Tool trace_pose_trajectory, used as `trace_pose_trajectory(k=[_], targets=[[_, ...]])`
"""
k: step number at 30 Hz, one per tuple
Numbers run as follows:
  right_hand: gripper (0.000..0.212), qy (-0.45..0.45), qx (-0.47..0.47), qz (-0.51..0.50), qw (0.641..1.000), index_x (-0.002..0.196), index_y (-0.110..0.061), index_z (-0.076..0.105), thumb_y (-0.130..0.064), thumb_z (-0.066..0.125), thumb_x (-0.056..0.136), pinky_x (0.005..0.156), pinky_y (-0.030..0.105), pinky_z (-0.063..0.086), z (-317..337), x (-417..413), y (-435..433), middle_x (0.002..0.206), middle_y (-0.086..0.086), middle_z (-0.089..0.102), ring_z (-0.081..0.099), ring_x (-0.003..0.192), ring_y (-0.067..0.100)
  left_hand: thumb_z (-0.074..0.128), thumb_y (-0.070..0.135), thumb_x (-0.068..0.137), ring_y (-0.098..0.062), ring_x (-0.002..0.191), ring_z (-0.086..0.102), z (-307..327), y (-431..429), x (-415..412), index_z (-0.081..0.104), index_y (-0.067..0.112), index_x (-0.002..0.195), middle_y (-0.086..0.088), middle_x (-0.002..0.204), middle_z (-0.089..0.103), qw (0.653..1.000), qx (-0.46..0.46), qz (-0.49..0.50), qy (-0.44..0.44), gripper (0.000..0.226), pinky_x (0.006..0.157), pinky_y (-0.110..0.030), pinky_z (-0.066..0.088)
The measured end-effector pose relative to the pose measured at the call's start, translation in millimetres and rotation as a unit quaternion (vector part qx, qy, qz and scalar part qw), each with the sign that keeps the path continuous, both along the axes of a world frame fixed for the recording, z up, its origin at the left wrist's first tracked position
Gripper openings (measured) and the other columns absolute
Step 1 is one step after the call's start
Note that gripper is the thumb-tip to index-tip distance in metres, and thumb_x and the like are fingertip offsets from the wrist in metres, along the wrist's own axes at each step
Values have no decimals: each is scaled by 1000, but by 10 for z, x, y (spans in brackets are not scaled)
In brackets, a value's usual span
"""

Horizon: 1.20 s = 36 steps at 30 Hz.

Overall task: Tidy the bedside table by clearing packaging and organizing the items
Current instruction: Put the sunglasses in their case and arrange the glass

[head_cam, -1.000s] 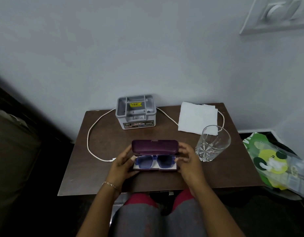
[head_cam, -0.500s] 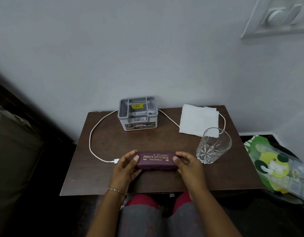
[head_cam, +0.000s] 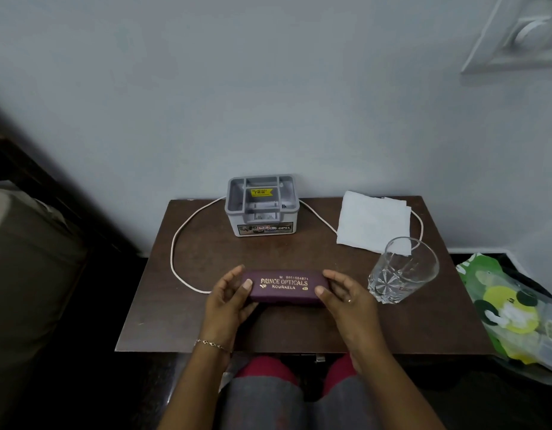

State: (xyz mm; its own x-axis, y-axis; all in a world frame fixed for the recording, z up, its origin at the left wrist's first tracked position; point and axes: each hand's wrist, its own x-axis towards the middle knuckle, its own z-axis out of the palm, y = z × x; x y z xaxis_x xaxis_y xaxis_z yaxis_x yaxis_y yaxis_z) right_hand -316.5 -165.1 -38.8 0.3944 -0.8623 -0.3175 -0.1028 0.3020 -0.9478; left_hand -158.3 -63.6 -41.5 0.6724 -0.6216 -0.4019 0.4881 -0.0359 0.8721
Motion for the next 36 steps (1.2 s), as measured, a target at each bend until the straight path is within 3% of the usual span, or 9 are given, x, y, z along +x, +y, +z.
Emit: trace_pose_trajectory(k=[4,7,9,13,20,28,30,32,36], targets=[[45,25,-100,75,992,115,-21,61,-3,74,75,89,9,45,103,324,-17,120,-2,59,56,110,2,51,3,90,-12,88,61,54,50,284,54,13,121,-3,104,62,997,13,32,-71,33,61,-15,56],[53,43,-147,136,979,121,-10,59,2,74,72,78,-1,43,144,664,-52,121,-1,54,54,102,-1,55,2,89,0,72,62,21,120,602,53,7,126,-9,109,60,988,62,51,-133,37,58,-10,53],[54,54,-158,163,972,122,-8,59,5,73,71,78,2,44,120,898,-55,121,3,54,53,95,-2,57,3,87,-7,82,62,-10,166,790,51,4,129,-15,118,60,982,93,47,-160,42,68,-13,54],[54,84,-179,167,966,119,-7,60,6,74,69,92,27,50,-21,1276,-55,125,8,55,53,102,12,62,5,85,-26,116,54,-50,198,1037,46,2,133,-16,131,54,966,145,38,-210,51,103,-36,42],[52,99,-193,162,963,115,-9,60,7,74,67,98,41,48,-220,1569,-43,122,8,54,56,110,22,63,12,85,-26,126,47,-98,160,1274,44,4,136,-16,139,48,921,223,18,-319,55,108,-34,35],[53,89,-195,147,966,116,-11,58,5,73,68,100,42,46,-195,1549,-26,117,1,48,53,112,23,67,24,84,-33,122,50,-160,177,1340,47,7,134,-18,133,53,868,272,-7,-415,57,105,-46,40],[52,85,-178,126,972,117,-12,58,3,73,70,98,36,48,-158,1390,11,115,-2,46,54,108,20,67,18,84,-33,120,49,-115,207,1231,52,3,129,-20,128,54,851,268,32,-450,50,106,-39,37],[47,71,-161,116,978,115,-16,59,2,71,74,94,28,48,-121,1153,65,117,-3,48,54,108,14,65,13,84,-27,115,51,-46,229,1042,56,6,123,-15,122,56,856,242,69,-451,40,100,-32,37],[42,48,-144,105,983,102,-34,58,-1,69,78,89,13,47,-55,618,192,117,-3,55,55,108,1,64,13,85,-22,107,54,31,194,569,61,17,107,-3,110,57,877,167,60,-447,22,93,-41,46]])
